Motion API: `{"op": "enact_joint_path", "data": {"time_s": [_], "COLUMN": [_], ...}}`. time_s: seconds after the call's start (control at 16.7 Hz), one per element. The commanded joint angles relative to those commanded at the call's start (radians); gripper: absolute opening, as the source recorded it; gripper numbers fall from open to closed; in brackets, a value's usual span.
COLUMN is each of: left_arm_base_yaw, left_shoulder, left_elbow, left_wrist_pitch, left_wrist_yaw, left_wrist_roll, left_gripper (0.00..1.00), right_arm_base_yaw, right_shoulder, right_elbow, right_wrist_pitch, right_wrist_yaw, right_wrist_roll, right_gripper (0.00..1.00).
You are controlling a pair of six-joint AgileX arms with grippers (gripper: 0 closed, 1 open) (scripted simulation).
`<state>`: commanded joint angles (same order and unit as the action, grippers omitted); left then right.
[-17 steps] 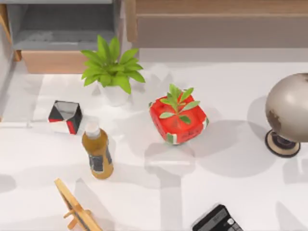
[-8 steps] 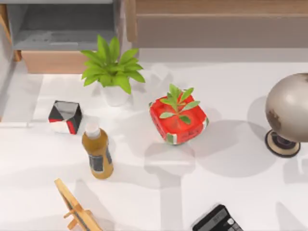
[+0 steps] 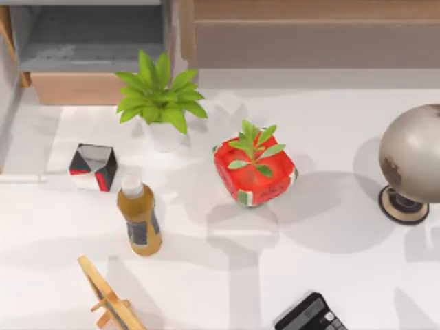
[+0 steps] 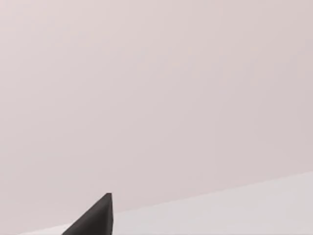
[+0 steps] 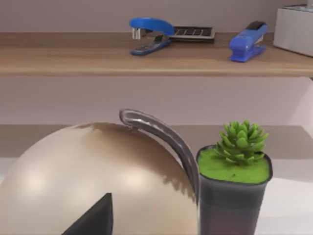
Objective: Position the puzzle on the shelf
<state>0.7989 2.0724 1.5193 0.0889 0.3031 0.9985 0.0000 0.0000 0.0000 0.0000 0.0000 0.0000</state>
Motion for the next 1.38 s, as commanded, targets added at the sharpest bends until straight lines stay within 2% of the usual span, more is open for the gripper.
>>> {"op": "enact_joint_path", "data": {"time_s": [0.48, 0.78, 1.02, 1.38], "left_arm_base_yaw": [-0.237, -0.377, -0.437, -0.446], "left_shoulder": [0.169, 0.289, 0.358, 0.371], "left_elbow": [0.567, 0.799, 0.888, 0.900], "left_wrist_pitch": [-0.851, -1.249, -1.425, -1.451], "left_wrist_yaw": [-0.148, -0.197, -0.216, -0.220], "left_wrist_roll": [-0.358, -0.520, -0.590, -0.601], "left_gripper": [1.00, 1.00, 1.00, 1.00], "right_arm_base_yaw": [0.000, 0.000, 0.000, 0.000], "right_shoulder": [0.000, 0.000, 0.000, 0.000], "right_elbow": [0.000, 0.000, 0.000, 0.000], "right_wrist_pitch": [0.000, 0.000, 0.000, 0.000], "right_wrist_yaw": [0.000, 0.000, 0.000, 0.000], "right_wrist_roll": [0.000, 0.000, 0.000, 0.000], "right_gripper": [1.00, 1.00, 1.00, 1.00]}}
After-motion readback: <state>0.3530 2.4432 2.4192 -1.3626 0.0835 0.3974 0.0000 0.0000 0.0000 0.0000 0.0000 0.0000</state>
